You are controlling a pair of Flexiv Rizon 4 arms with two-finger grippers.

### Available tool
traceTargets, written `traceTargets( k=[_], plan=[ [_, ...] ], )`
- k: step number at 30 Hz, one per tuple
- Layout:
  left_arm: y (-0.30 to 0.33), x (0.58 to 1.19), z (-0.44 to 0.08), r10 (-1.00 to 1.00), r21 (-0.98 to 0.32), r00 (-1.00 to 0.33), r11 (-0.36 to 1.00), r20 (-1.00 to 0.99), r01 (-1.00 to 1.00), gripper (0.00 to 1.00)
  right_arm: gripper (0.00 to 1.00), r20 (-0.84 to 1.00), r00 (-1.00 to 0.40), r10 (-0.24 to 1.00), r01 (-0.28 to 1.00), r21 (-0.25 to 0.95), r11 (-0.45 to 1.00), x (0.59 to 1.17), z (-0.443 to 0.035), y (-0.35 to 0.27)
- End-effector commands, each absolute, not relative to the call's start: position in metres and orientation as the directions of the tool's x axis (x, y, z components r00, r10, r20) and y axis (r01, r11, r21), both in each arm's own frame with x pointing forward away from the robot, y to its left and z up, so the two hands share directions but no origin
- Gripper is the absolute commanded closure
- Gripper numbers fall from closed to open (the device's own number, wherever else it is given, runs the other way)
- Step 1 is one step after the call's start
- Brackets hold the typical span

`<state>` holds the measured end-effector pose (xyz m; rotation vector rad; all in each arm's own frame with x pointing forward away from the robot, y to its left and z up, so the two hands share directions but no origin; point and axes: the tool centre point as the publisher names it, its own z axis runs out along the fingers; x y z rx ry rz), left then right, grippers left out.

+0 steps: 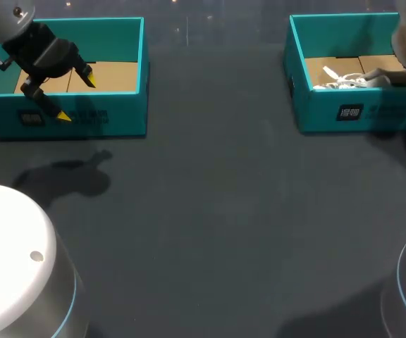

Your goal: Take the shoe out of the shoebox, open the shoe tongue, remove and reinsert the insole, then place the shoe into the shoebox

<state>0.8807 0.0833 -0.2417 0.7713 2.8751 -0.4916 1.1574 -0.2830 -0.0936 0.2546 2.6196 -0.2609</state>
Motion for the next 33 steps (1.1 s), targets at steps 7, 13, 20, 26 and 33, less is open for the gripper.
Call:
traceTargets(
  k=[7,13,20,26,33],
  plan=[
    [0.083,0.881,-0.242,0.466,-0.276,-0.862,0.817,-0.200,0.506,0.00,1.00,-0.498,-0.437,0.749,0.856,0.025,0.517,1.116,-0.098,-0.310],
    [0.083,0.881,-0.242,0.466,-0.276,-0.862,0.817,-0.200,0.506,0.00,1.00,-0.498,-0.437,0.749,0.856,0.025,0.517,1.116,-0.098,-0.310],
    [0.083,0.881,-0.242,0.466,-0.276,-0.862,0.817,-0.200,0.506,0.00,1.00,-0.485,-0.213,0.848,0.959,0.063,0.277,1.119,-0.102,-0.319],
    [0.083,0.881,-0.242,0.466,-0.276,-0.862,0.817,-0.200,0.506,0.00,1.00,-0.471,-0.040,0.881,0.986,0.125,0.111,1.110,-0.110,-0.323],
    [0.083,0.881,-0.242,0.466,-0.276,-0.862,0.817,-0.200,0.506,0.00,1.00,-0.451,0.010,0.892,0.988,0.144,0.062,1.105,-0.111,-0.325]
  ],
)
